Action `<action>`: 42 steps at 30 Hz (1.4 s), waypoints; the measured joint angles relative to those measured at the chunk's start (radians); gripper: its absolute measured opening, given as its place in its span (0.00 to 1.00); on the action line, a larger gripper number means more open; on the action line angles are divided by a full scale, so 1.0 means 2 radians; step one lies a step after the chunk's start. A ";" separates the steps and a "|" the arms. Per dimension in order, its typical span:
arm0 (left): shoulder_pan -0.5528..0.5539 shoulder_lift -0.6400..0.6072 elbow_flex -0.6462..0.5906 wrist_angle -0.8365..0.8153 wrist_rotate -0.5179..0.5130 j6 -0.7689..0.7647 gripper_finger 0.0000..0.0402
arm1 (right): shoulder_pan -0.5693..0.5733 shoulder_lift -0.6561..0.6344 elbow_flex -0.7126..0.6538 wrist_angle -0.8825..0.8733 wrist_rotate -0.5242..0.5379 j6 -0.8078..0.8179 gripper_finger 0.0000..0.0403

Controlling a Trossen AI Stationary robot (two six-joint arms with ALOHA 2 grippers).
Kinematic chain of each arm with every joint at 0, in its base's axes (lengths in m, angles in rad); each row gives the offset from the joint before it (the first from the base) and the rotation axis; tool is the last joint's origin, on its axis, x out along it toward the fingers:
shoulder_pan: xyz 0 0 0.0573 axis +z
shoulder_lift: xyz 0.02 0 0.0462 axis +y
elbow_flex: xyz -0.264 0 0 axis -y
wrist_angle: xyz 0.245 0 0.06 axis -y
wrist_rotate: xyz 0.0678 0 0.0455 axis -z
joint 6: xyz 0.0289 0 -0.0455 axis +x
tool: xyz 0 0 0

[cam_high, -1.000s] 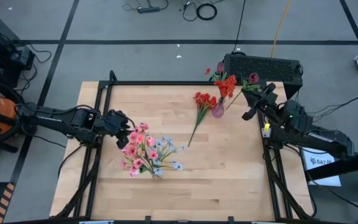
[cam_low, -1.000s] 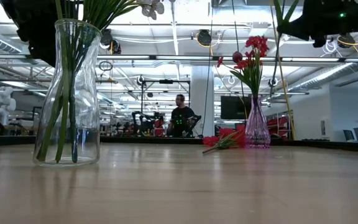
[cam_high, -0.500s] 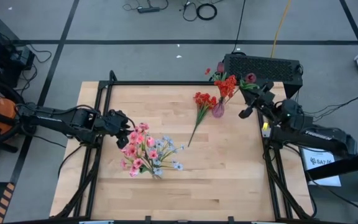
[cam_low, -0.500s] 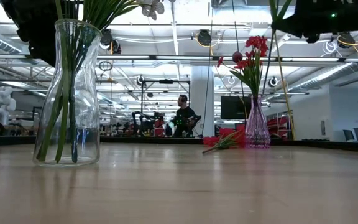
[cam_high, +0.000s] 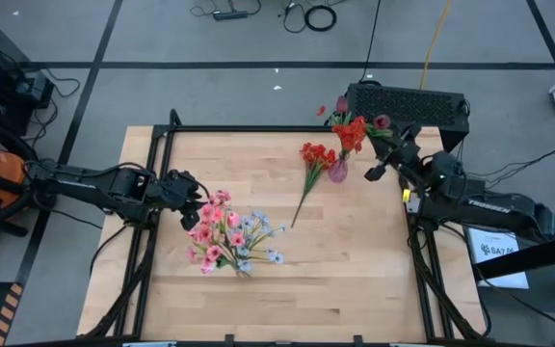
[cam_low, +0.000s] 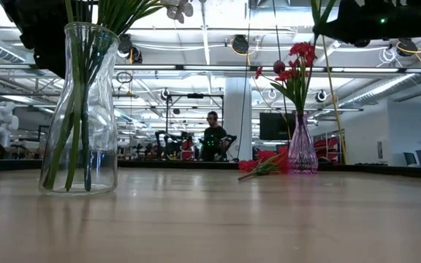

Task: Sort flowers into vase by color
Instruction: Put the red flower into the purple vase

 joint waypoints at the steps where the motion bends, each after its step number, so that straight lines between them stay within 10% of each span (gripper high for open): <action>1: 0.000 0.000 0.000 0.000 0.000 0.000 0.37 | 0.000 0.002 0.000 -0.009 0.000 0.002 0.00; 42: 0.000 0.000 0.000 0.000 0.000 0.000 0.37 | 0.000 0.180 0.000 -0.070 0.014 0.043 0.00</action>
